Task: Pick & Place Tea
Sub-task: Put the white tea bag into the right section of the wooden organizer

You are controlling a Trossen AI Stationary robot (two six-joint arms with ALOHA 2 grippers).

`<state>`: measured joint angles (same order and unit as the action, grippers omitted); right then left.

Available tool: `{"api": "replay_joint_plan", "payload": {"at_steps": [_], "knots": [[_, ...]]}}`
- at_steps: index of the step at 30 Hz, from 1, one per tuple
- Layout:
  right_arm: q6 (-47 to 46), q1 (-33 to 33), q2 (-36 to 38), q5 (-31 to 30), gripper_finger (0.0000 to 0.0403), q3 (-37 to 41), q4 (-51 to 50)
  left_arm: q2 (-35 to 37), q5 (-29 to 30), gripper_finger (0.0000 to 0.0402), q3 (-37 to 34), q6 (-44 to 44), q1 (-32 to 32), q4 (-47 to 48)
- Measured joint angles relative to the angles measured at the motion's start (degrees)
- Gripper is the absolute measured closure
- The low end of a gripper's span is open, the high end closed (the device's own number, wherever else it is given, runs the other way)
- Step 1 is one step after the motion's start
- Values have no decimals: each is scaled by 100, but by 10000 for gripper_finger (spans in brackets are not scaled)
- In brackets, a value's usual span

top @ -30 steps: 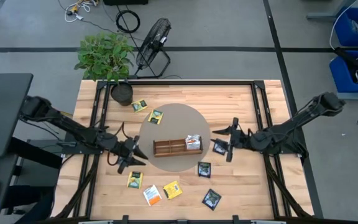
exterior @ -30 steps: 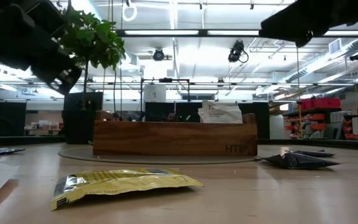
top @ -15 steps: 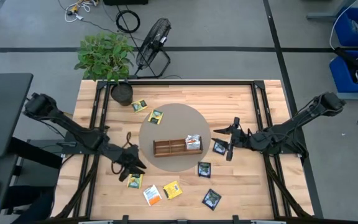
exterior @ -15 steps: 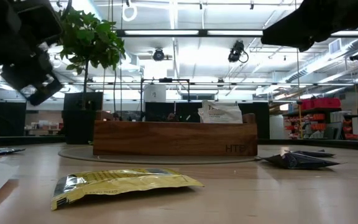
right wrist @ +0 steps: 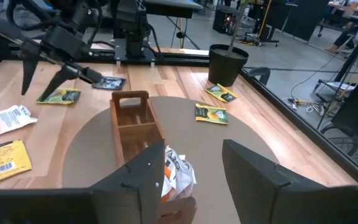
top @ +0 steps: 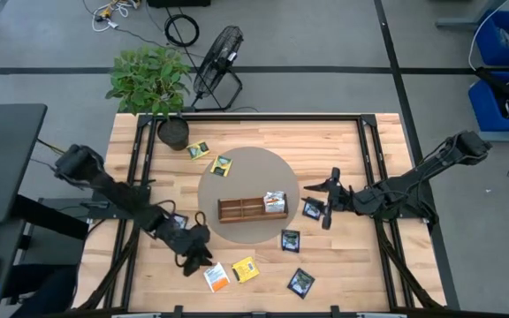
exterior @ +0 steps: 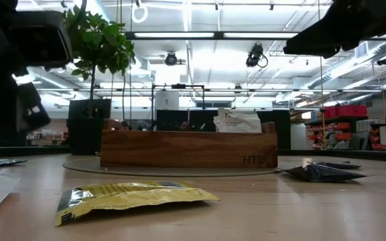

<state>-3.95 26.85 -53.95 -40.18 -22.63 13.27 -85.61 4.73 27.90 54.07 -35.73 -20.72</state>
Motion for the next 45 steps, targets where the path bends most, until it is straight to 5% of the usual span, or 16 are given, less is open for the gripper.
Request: {"api": "replay_joint_plan", "payload": {"at_steps": [13, 22, 34, 45], "knots": [[143, 0, -2, 74, 234, 0, -87, -1099, -134, 262, 737, 686, -270, 362], [143, 0, -2, 70, 234, 0, -85, -1217, -102, 264, 771, 830, -280, 392], [145, 0, -2, 61, 234, 0, -88, -1228, 4, 391, 756, 663, -275, 569], [-121, 0, -2, 72, 234, 0, -95, -1138, 30, 398, 739, 356, -207, 499]]}}
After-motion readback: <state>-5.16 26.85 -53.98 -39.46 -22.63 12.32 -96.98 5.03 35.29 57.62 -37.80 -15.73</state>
